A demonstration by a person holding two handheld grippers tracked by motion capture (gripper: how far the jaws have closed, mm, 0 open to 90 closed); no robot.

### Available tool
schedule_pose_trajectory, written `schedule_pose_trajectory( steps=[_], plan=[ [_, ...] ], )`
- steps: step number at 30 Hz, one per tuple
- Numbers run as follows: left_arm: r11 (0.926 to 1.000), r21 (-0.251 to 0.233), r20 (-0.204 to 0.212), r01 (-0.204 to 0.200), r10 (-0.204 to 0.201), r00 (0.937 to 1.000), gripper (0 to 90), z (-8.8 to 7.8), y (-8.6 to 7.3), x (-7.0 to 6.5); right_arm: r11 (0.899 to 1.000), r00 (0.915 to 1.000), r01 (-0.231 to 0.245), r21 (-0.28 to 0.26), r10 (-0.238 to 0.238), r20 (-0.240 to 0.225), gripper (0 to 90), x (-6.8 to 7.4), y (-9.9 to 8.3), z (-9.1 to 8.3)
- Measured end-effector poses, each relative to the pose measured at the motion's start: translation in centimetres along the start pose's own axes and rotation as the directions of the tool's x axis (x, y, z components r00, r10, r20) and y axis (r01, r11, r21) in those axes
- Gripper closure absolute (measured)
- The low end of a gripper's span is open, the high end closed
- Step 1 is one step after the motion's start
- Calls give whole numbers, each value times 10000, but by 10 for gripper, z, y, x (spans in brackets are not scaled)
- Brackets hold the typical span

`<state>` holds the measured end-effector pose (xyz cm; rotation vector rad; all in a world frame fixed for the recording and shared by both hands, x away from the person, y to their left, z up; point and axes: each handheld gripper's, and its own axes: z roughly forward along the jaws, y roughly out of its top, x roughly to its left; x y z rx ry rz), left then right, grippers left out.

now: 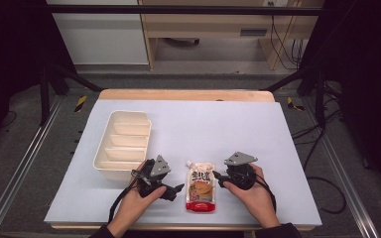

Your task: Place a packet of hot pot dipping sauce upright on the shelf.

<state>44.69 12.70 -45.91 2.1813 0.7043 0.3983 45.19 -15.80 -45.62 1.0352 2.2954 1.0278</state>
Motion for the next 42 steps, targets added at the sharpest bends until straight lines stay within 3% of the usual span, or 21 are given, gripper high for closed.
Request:
schedule_pose_trajectory(
  steps=[4, 5, 10, 12, 16, 17, 25, 33, 37, 42],
  plan=[
    [9999, -161, -235, -57, 54, 9997, 49, 0, 0, -2, 10000, 9999, 7, -85, -8, -143, 422, 2, 1, 0],
    [9993, -362, -206, 111, -119, 9997, 49, -1, 0, -3, 10000, 9996, 24, -74, -26, -276, 430, 3, 2, 0],
    [9991, -431, -273, 41, -53, 9996, 49, -4, 1, -5, 9999, 9990, -130, -90, 126, -435, 467, 3, 3, -1],
    [9989, -466, -537, -38, 13, 9986, 49, -6, 0, -5, 9997, 9986, -184, -147, 177, -503, 474, 2, 4, 0],
    [9987, -501, -592, 8, -37, 9982, 51, -10, -1, -6, 9999, 9972, -75, -94, 68, -750, 509, -7, 18, 13],
    [9987, -508, -651, -94, 61, 9979, 51, -12, -1, -7, 9998, 9946, -169, -125, 155, -1024, 515, -10, 25, 21],
    [9984, -565, -727, -28, -14, 9974, 54, -10, -1, -6, 9990, 9861, -73, 431, 143, -1654, 485, -9, 25, 42],
    [9983, -566, -849, -160, 112, 9963, 55, -10, 0, -7, 9983, 9864, -93, 578, 186, -1635, 479, -6, 24, 46],
    [9987, -512, -719, -67, 30, 9974, 56, -9, 0, -5, 9962, 9824, -353, 800, 492, -1801, 492, -9, 22, 47],
    [9989, -467, -608, -50, 22, 9982, 56, -7, 1, -3, 9955, 9791, -290, 904, 464, -1978, 505, -7, 21, 48]
  ],
)
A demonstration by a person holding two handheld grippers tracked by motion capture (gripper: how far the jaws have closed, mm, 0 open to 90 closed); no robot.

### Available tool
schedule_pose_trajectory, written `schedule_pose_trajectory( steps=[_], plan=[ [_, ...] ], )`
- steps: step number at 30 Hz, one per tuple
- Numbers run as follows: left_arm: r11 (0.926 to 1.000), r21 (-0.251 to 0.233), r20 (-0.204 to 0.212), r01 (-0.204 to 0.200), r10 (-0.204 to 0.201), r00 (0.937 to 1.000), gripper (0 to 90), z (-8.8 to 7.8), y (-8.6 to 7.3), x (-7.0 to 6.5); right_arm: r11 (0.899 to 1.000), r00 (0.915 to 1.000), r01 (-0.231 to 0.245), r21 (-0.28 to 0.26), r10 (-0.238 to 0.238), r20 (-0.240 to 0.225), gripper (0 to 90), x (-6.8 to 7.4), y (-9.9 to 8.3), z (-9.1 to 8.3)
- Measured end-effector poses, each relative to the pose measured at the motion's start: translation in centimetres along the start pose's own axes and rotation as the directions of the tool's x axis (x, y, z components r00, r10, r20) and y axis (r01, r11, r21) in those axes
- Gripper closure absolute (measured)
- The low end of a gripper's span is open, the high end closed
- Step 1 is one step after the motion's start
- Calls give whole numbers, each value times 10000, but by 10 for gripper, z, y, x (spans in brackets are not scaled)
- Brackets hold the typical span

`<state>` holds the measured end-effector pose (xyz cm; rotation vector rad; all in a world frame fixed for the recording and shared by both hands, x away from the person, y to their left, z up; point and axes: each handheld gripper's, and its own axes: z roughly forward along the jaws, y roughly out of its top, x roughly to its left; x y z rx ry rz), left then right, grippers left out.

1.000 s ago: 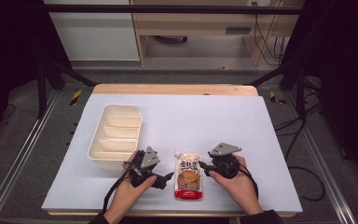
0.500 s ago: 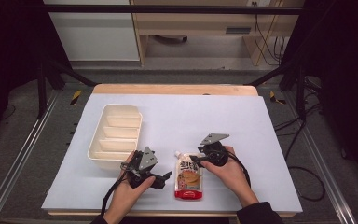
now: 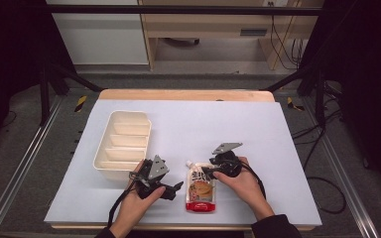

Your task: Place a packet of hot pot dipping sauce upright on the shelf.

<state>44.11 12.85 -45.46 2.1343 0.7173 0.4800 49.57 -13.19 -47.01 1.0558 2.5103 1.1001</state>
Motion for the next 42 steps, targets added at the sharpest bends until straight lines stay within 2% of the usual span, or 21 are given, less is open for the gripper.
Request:
schedule_pose_trajectory(
  steps=[4, 6, 10, 12, 16, 22, 24, 26, 27, 28, 35, 40, 42],
  plan=[
    [10000, 71, -4, -62, 62, 10000, 57, 1, 1, -1, 9997, 9998, 166, -166, -169, -135, 519, 4, -1, -3],
    [9999, 122, 0, -82, 82, 10000, 56, 2, 1, -1, 9996, 9996, 66, -282, -73, -258, 532, 8, -1, -8],
    [10000, 53, -47, -54, 54, 10000, 57, 0, 1, -1, 9982, 9972, 163, -585, -204, -714, 559, 17, -2, -17],
    [10000, 86, -22, -23, 24, 10000, 57, 1, 0, -1, 9982, 9961, 274, -533, -318, -824, 567, 20, -5, -18],
    [9999, 95, -17, -39, 40, 10000, 57, 1, -1, -1, 9994, 9974, 317, -162, -327, -649, 579, 22, -8, -15],
    [9999, 81, 33, -68, 68, 10000, 57, 2, -1, -2, 9992, 9977, 391, 34, -389, -557, 662, 19, -3, -4],
    [9999, 104, -8, -77, 77, 10000, 57, 1, -1, -1, 9989, 9982, 450, 111, -445, -409, 722, 19, -1, 0],
    [10000, 62, 41, -64, 64, 10000, 57, 1, -1, -1, 9988, 9986, 470, 163, -466, -261, 829, 19, 0, 1],
    [10000, 48, 26, -70, 70, 10000, 57, 0, -1, -1, 9980, 9979, 624, 63, -623, -153, 880, 18, 0, 0],
    [10000, 66, 61, -75, 74, 10000, 57, 0, -1, -1, 9984, 9983, 572, 38, -572, -133, 893, 17, 0, -1],
    [9997, 135, 177, -207, 204, 9996, 58, -2, 0, -2, 9960, 9965, 823, -341, -826, -90, 900, 19, 5, -12],
    [10000, 40, 193, -81, 80, 9998, 57, -8, 1, 3, 9879, 9920, 1236, -936, -1256, -150, 900, 24, 19, -26],
    [10000, 5, 182, 14, -14, 9998, 57, -10, 0, 6, 9812, 9890, 1437, -1285, -1469, -161, 900, 26, 29, -35]
  ],
)
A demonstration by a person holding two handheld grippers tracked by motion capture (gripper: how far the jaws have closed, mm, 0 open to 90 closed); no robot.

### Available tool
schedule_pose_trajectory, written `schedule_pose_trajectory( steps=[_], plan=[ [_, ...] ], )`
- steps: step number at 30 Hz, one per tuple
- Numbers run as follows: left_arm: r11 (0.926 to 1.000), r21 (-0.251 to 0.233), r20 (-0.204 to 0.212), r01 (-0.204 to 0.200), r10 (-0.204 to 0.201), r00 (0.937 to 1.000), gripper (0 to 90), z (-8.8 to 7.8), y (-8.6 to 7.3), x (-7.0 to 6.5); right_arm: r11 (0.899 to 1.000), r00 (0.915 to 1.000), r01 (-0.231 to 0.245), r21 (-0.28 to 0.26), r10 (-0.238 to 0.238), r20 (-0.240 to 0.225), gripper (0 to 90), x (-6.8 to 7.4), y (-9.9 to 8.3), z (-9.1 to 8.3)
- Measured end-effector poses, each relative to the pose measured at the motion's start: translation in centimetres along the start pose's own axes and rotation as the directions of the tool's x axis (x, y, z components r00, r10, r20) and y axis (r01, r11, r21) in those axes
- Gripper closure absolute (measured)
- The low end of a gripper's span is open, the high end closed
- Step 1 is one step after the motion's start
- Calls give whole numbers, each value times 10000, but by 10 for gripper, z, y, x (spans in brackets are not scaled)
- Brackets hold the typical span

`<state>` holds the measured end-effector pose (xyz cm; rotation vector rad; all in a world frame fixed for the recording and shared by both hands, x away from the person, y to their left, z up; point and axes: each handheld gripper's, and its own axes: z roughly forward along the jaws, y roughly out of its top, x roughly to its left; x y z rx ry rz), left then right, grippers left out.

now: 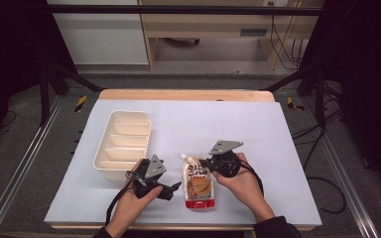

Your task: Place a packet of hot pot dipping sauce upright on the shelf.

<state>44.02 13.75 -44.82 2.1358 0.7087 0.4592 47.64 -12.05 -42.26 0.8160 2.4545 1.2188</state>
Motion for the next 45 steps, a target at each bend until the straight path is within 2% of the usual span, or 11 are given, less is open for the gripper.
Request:
schedule_pose_trajectory(
  steps=[9, 21, 28, 31, 33, 34, 36, 38, 42, 45],
  plan=[
    [10000, -55, 34, 56, -56, 10000, 57, -4, 1, 5, 9974, 9986, 524, -501, -524, 25, 900, -2, 27, -13],
    [9999, -135, -13, 61, -61, 10000, 57, -9, 0, 7, 9913, 9934, 1137, -666, -1125, 216, 900, -6, 62, -13],
    [9999, -151, 72, -33, 34, 10000, 57, -12, 6, 9, 9878, 9914, 1300, -854, -1308, -36, 900, -1, 65, -12],
    [9994, -74, 52, -335, 335, 9994, 57, -16, 10, 10, 9849, 9884, 1464, -920, -1495, -268, 900, 3, 62, -16],
    [9995, -168, 140, -253, 255, 9996, 57, -19, 14, 13, 9827, 9861, 1551, -1008, -1601, -437, 900, 5, 59, -18],
    [9993, -154, 207, -342, 346, 9992, 58, -22, 17, 16, 9816, 9849, 1596, -1047, -1656, -503, 900, 6, 58, -18],
    [9983, 27, 107, -581, 581, 9983, 59, -27, 24, 21, 9784, 9819, 1716, -1149, -1794, -612, 900, 8, 55, -20],
    [9969, 154, 229, -776, 772, 9968, 62, -30, 32, 27, 9765, 9800, 1754, -1249, -1853, -727, 900, 10, 53, -20],
    [9867, 799, 320, -1414, 1392, 9897, 64, -36, 52, 34, 9727, 9750, 1926, -1293, -2046, -866, 900, 10, 51, -22],
    [9804, 1032, 448, -1679, 1641, 9854, 64, -37, 65, 36, 9714, 9726, 1955, -1348, -2097, -1006, 900, 10, 48, -23]
  ],
)
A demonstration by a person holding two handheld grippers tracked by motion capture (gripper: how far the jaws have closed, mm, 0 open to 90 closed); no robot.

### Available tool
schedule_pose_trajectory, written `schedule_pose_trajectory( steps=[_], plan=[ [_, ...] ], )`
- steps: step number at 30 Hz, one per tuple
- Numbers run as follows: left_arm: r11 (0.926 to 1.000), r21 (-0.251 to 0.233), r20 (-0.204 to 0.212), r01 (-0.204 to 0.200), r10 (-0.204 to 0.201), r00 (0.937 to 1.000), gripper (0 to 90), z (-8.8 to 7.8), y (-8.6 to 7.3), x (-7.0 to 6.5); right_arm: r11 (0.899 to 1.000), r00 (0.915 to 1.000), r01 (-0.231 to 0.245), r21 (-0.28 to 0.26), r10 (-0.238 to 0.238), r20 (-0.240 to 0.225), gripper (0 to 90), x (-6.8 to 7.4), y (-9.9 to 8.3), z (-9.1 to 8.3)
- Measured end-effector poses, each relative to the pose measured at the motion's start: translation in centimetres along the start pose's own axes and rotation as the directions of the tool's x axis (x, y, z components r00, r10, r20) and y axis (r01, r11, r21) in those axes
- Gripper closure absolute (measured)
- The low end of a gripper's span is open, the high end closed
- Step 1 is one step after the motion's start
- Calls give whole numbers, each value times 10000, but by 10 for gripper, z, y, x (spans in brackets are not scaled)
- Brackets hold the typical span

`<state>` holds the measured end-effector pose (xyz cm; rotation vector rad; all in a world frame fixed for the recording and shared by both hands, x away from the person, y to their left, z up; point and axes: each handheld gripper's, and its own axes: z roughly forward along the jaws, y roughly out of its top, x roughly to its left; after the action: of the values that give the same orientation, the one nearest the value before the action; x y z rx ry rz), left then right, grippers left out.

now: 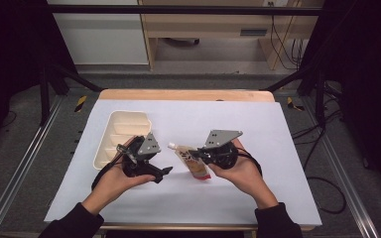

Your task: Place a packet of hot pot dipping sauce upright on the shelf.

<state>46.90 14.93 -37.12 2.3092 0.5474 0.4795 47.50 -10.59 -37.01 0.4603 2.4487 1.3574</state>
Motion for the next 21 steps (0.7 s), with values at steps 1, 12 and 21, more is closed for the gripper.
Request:
schedule_pose_trajectory(
  steps=[1, 12, 21],
  plan=[
    [10000, 46, 38, -88, 88, 10000, 64, 0, 5, 1, 10000, 10000, 1, -16, -1, -17, 900, 0, -1, 0],
    [9979, 455, 538, -453, 428, 9976, 67, 4, 22, 1, 9999, 9999, 145, 37, -145, 33, 900, -1, -2, -7],
    [9944, 654, 603, -832, 793, 9950, 68, -2, 35, 0, 9997, 9996, 259, 36, -258, -74, 900, 1, -2, -8]
  ],
)
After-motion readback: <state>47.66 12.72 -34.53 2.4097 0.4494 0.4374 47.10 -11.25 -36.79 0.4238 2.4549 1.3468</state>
